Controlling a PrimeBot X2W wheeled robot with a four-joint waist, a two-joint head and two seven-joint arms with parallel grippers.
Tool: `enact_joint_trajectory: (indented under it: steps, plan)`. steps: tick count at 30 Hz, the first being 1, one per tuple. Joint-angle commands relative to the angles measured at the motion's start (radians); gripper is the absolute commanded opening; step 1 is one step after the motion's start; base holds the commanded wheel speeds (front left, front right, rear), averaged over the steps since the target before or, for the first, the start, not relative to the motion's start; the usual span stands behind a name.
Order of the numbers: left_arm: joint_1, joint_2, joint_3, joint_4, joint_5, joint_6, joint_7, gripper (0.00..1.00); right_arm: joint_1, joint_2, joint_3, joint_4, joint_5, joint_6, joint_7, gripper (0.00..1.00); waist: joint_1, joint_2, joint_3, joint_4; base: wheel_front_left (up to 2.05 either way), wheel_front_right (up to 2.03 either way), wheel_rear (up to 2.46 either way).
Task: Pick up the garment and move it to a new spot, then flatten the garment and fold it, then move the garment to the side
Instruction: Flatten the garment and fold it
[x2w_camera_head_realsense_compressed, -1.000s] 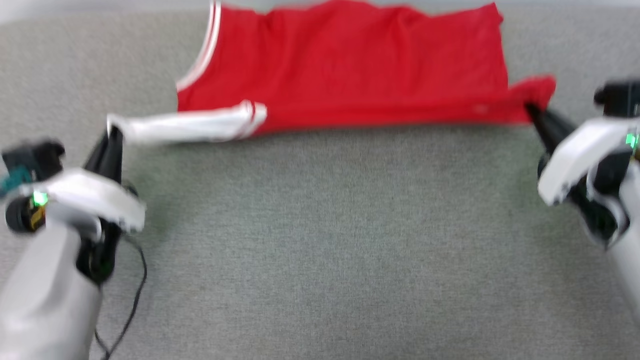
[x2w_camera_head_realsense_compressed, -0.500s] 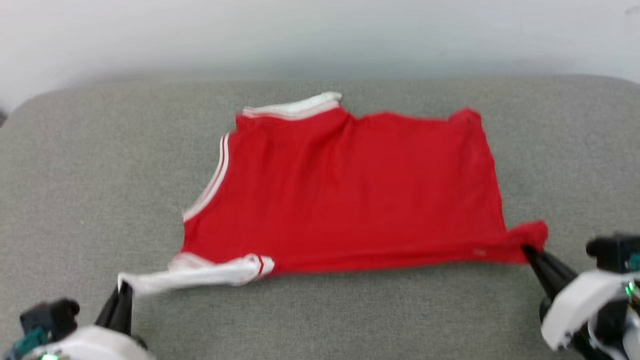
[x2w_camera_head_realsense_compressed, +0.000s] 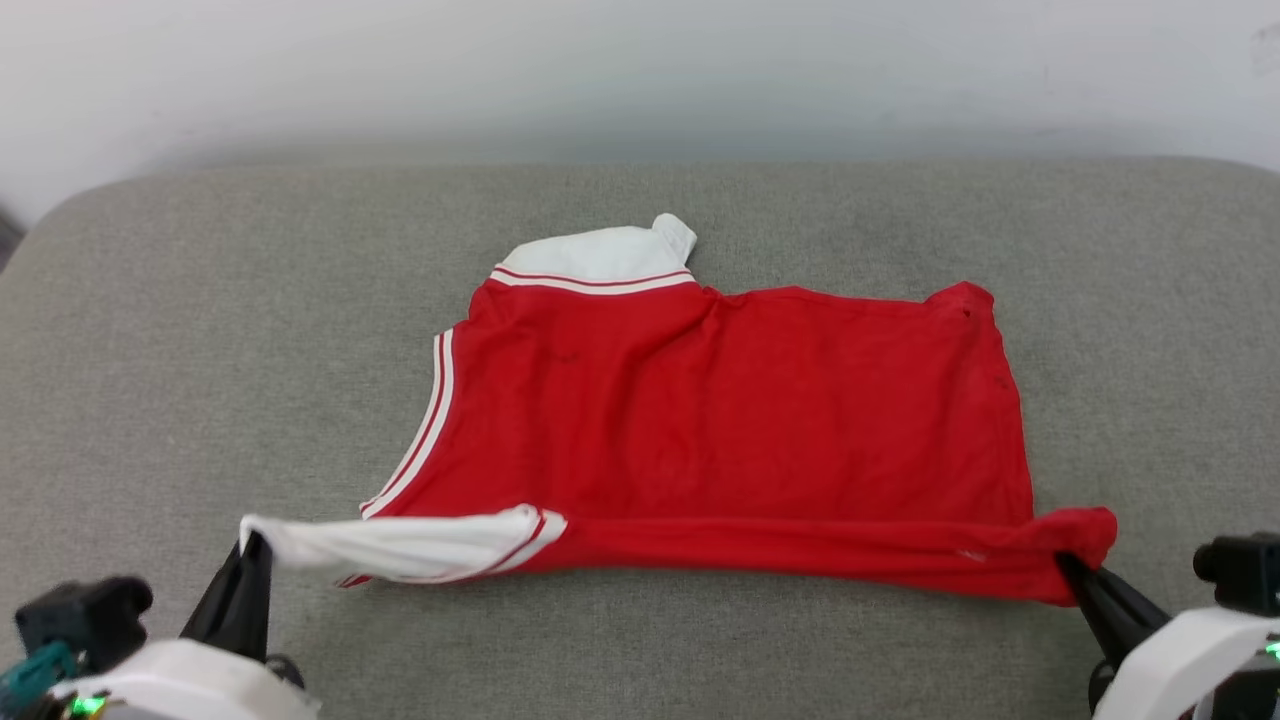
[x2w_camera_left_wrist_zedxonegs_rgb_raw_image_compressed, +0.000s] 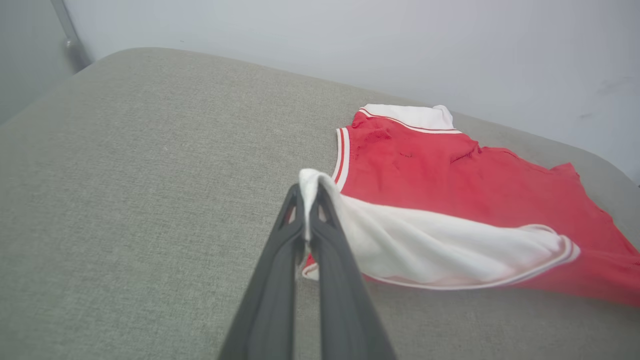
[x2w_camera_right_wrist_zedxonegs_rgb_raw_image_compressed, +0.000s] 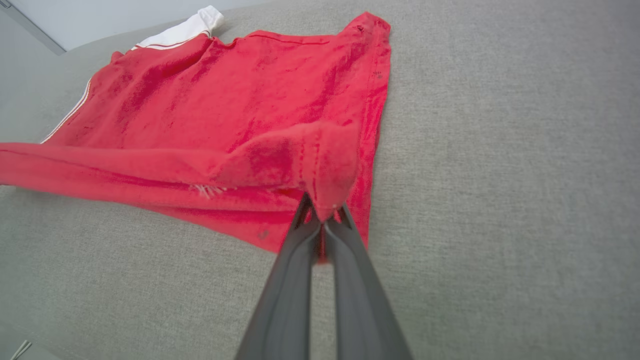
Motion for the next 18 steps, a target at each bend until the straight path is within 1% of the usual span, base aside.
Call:
enact_joint_trajectory:
  steps: [1, 6, 12, 18]
  plan:
    - [-0.035, -0.002, -0.005, 0.006, 0.007, -0.008, 0.005, 0.00, -0.029, 0.005, -0.005, 0.005, -0.007, -0.002, 0.011, 0.00, 0.0002, 0.0000, 0.014, -0.003, 0.00, 0.00, 0.00]
    - [-0.181, -0.021, -0.045, 0.088, 0.017, -0.062, 0.012, 0.00, -0.124, 0.006, 0.006, 0.065, -0.013, -0.002, 0.044, 0.00, 0.0002, 0.0000, 0.068, -0.011, 0.00, 0.00, 0.00]
    - [-0.350, -0.061, -0.068, 0.246, 0.015, -0.134, -0.018, 0.00, -0.247, -0.014, 0.034, 0.158, -0.009, -0.002, 0.049, 0.00, 0.0002, 0.0000, 0.152, -0.011, 0.00, 0.00, 0.00]
    - [-0.481, -0.102, -0.102, 0.424, -0.002, -0.218, -0.018, 0.00, -0.354, -0.033, 0.086, 0.259, -0.012, -0.002, 0.038, 0.00, 0.0002, 0.0000, 0.219, -0.012, 0.00, 0.00, 0.00]
